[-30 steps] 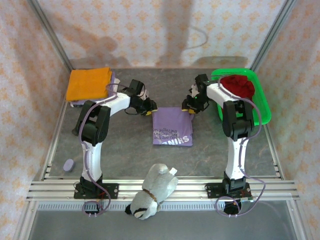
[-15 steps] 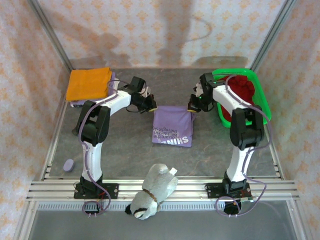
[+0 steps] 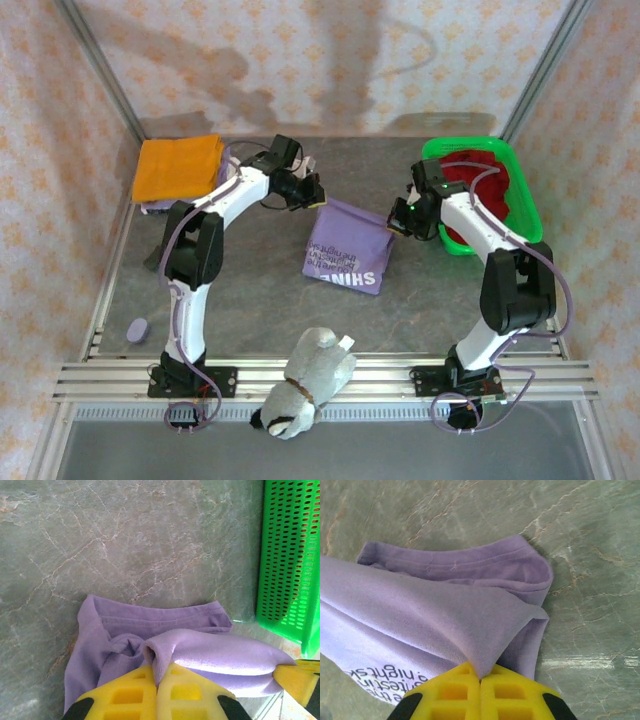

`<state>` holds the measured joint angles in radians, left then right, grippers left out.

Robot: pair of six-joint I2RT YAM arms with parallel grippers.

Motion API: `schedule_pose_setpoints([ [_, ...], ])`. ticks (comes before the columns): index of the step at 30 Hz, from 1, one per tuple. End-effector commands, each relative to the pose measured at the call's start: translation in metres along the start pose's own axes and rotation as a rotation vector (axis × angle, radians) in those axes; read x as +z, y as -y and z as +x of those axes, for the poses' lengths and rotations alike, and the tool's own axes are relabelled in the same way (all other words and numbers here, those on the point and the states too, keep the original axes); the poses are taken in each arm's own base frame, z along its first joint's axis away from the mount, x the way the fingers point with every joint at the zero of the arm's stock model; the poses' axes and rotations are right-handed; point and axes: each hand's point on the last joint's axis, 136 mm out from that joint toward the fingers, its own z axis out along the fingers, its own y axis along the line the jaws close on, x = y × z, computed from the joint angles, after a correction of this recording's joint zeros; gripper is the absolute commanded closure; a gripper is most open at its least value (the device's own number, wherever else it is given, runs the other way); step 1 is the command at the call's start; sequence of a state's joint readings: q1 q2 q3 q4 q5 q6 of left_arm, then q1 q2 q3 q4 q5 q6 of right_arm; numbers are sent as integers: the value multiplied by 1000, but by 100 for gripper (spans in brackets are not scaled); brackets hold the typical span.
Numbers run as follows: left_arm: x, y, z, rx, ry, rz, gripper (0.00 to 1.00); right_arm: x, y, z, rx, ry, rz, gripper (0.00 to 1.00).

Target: Fold and stack the t-shirts

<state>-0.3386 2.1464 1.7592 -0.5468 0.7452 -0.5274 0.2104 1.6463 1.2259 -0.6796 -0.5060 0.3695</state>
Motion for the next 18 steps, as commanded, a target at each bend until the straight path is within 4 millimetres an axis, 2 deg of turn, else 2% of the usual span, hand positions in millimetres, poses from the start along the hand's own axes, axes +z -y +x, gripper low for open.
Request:
schedule_pose_setpoints([
  [1,12,-18,-3,-13,-29,-44,100,0,20,-8,56,77,82,100],
  [8,34,-38,-16,-16,-49,-121,100,26,48,-37,22,97,169,100],
  [9,37,-43,-17,-17,-52,-142,100,31,50,-41,24,87,163,97],
  [10,39,-47,-18,-17,-54,-158,92,35,53,-43,26,71,171,93],
  [12,42,-50,-21,-16,-50,-165,77,37,60,-48,25,46,205,77],
  [14,41,-46,-23,-17,-45,-149,62,28,57,-52,11,58,209,72],
  [15,40,-42,-24,-12,-41,-139,58,22,53,-52,7,70,198,70],
  [18,30,-33,-29,7,-13,-125,54,6,47,-45,8,70,177,69],
])
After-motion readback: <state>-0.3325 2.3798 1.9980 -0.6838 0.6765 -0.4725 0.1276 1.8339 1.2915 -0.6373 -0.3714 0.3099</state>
